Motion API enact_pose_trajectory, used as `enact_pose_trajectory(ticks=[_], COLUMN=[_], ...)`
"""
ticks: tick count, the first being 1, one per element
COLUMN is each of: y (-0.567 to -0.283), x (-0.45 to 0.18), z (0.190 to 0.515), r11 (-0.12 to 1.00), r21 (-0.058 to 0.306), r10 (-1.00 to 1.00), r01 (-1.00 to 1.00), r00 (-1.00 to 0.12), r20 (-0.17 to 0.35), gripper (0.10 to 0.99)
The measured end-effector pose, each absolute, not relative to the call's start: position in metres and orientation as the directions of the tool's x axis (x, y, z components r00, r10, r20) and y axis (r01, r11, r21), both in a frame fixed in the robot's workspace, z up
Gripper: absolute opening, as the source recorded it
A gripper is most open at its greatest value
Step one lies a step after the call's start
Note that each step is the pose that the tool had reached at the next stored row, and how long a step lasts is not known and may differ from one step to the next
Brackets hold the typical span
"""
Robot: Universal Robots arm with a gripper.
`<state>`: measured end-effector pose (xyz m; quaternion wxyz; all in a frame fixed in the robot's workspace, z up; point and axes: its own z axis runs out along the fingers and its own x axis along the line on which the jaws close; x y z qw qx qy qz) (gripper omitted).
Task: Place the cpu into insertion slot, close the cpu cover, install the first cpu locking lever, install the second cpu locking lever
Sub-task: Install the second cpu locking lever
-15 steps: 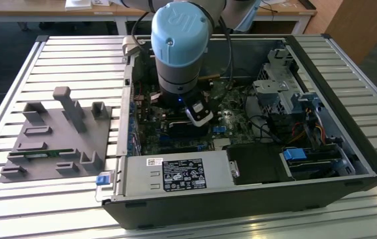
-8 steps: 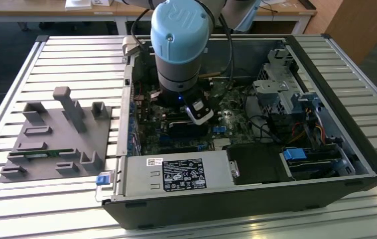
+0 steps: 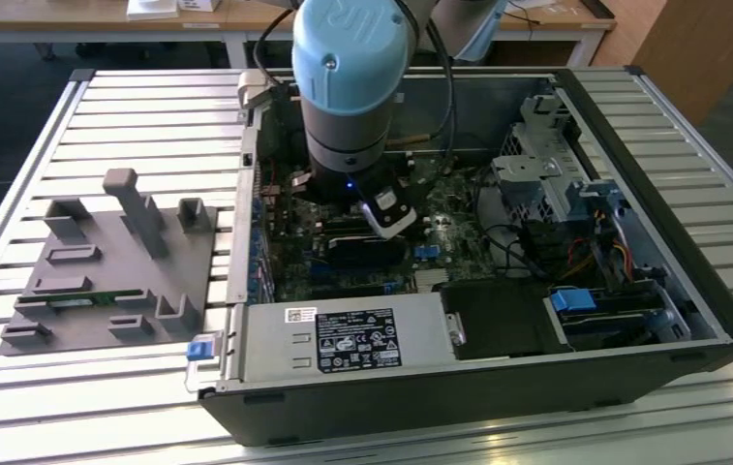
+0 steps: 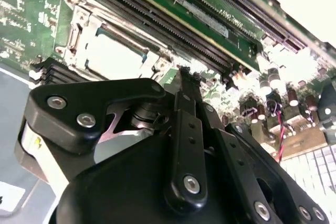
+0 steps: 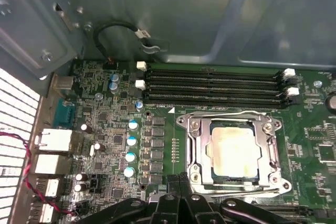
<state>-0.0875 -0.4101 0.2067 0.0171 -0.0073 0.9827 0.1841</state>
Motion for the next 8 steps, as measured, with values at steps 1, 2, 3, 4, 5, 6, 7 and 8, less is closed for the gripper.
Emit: enact_pose_trajectory(ticks=[1, 2, 3, 4, 5, 6, 7, 8], y=[-0.4101, -0.4101, -0.4101, -0.4101, -0.4101, -0.4101, -0.4101, -0.4101], x=[-0.0876, -0.0876, -0.0875, -0.0875, -0.0875, -0.0875, -0.0875, -0.0875], z=[0.2096, 0.2123, 0.2148, 0.2164, 0.217, 0.217, 0.217, 0.217], r11=[0.932, 0.932, 0.932, 0.932, 0.932, 0.932, 0.932, 0.932], r21=[0.362, 0.362, 0.362, 0.362, 0.362, 0.362, 0.362, 0.362], r10=[-0.008, -0.008, -0.008, -0.008, -0.008, -0.008, -0.008, -0.008], r01=[-0.021, -0.021, -0.021, -0.021, -0.021, -0.021, -0.021, -0.021], r00=[-0.999, -0.999, -0.999, -0.999, -0.999, -0.999, -0.999, -0.999], r20=[-0.036, -0.036, -0.036, -0.036, -0.036, -0.036, -0.036, -0.036], gripper=[0.106, 0.106, 0.106, 0.106, 0.106, 0.106, 0.106, 0.106])
